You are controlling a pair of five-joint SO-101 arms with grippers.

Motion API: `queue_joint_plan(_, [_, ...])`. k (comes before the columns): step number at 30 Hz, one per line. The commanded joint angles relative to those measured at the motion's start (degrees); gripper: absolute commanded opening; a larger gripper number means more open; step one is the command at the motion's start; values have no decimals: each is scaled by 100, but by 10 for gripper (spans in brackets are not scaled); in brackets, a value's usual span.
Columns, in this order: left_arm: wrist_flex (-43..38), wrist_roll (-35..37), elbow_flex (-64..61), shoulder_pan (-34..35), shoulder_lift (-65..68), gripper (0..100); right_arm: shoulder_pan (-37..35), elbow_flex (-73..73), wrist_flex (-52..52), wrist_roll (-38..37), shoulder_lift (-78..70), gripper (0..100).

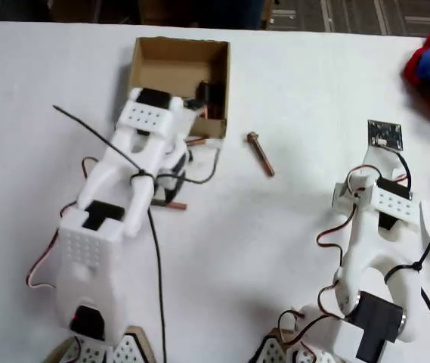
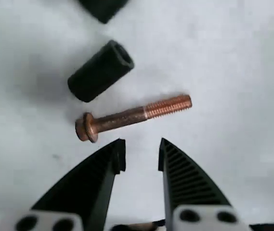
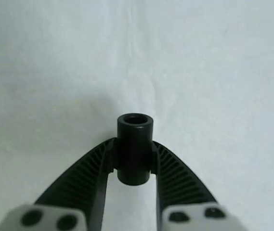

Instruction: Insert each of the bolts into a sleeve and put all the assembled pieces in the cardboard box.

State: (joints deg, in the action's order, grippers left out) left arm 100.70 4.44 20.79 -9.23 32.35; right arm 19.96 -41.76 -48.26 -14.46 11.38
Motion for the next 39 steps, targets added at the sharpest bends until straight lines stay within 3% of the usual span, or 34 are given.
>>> queue_joint_plan(1, [114, 1486, 48, -158, -35, 138, -40, 26, 75, 35, -13, 20])
queue_joint_plan(8, [-299, 3640, -242, -70, -35, 139, -66, -62, 163, 35, -13, 20])
queue_joint_plan(14, [-651, 4281, -585, 176, -26, 139, -66, -88, 224, 35, -13, 20])
queue_joint_plan(22, [-1310, 4308, -1200, 703, -26, 139, -48, -88, 215, 35, -13, 20])
queue_joint_plan(35, [-1301, 4035, -1200, 659, 932, 139, -22, -88, 207, 35, -4, 20])
queue_joint_plan(39, [-923, 3824, -708, 642, 1169, 138, -31, -88, 207, 35, 4, 20])
